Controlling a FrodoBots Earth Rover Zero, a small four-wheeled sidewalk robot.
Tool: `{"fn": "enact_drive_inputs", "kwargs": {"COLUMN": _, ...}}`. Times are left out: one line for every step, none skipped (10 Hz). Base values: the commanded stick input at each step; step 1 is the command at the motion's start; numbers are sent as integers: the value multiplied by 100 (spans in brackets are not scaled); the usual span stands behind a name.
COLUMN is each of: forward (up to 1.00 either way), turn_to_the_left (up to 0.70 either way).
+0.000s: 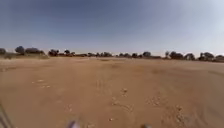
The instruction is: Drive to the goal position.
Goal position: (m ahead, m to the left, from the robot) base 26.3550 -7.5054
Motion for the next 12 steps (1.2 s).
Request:
{"fn": "enact_drive_inputs", "kwargs": {"forward": 70, "turn_to_the_left": 0}}
{"fn": "enact_drive_inputs", "kwargs": {"forward": 70, "turn_to_the_left": 0}}
{"fn": "enact_drive_inputs", "kwargs": {"forward": 70, "turn_to_the_left": 0}}
{"fn": "enact_drive_inputs", "kwargs": {"forward": 70, "turn_to_the_left": 0}}
{"fn": "enact_drive_inputs", "kwargs": {"forward": 70, "turn_to_the_left": 0}}
{"fn": "enact_drive_inputs", "kwargs": {"forward": 70, "turn_to_the_left": 0}}
{"fn": "enact_drive_inputs", "kwargs": {"forward": 70, "turn_to_the_left": 0}}
{"fn": "enact_drive_inputs", "kwargs": {"forward": 70, "turn_to_the_left": 0}}
{"fn": "enact_drive_inputs", "kwargs": {"forward": 70, "turn_to_the_left": 0}}
{"fn": "enact_drive_inputs", "kwargs": {"forward": 70, "turn_to_the_left": 0}}
{"fn": "enact_drive_inputs", "kwargs": {"forward": 70, "turn_to_the_left": 0}}
{"fn": "enact_drive_inputs", "kwargs": {"forward": 70, "turn_to_the_left": 0}}
